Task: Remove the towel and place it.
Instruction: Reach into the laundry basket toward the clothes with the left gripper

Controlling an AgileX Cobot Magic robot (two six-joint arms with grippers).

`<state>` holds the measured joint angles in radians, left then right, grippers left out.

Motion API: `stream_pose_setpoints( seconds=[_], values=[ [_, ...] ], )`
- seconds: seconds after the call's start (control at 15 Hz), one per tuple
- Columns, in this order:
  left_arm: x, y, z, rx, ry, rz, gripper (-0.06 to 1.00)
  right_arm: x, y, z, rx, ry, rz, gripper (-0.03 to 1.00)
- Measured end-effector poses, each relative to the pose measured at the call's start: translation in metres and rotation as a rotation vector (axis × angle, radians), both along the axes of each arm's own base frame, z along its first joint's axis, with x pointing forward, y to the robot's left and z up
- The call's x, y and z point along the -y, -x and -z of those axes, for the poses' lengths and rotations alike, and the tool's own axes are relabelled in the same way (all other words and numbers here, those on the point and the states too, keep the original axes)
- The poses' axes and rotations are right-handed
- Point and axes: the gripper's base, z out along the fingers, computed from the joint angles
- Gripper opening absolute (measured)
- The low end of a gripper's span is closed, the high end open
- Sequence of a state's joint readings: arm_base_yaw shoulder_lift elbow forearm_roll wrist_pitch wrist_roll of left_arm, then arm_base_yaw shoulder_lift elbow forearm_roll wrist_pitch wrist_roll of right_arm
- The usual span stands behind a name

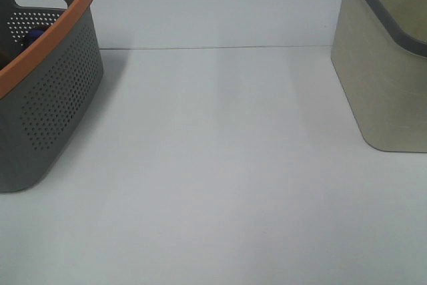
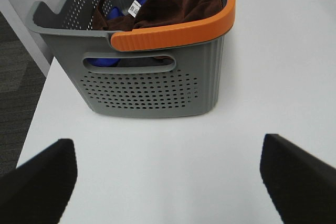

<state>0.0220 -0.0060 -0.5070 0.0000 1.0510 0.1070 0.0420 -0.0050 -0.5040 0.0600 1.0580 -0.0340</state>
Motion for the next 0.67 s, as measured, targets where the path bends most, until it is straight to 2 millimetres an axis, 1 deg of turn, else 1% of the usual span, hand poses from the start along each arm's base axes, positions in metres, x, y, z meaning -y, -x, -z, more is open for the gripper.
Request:
stream_pose_setpoints(
  seconds=[0.53, 0.6, 0.67],
  values=[
    [0.0000, 0.0000, 0.0000, 0.000, -0.004, 0.002, 0.89, 0.0000, 0.0000, 0.0000, 0.000, 0.000, 0.000, 0.76],
    [0.0000, 0.0000, 0.0000, 0.000, -0.004, 0.002, 0.90, 0.0000, 0.0000, 0.0000, 0.000, 0.000, 0.000, 0.76],
    [0.0000, 0.0000, 0.0000, 0.000, -0.004, 0.002, 0.93, 0.0000, 0.0000, 0.0000, 0.000, 0.000, 0.000, 0.76]
  ],
)
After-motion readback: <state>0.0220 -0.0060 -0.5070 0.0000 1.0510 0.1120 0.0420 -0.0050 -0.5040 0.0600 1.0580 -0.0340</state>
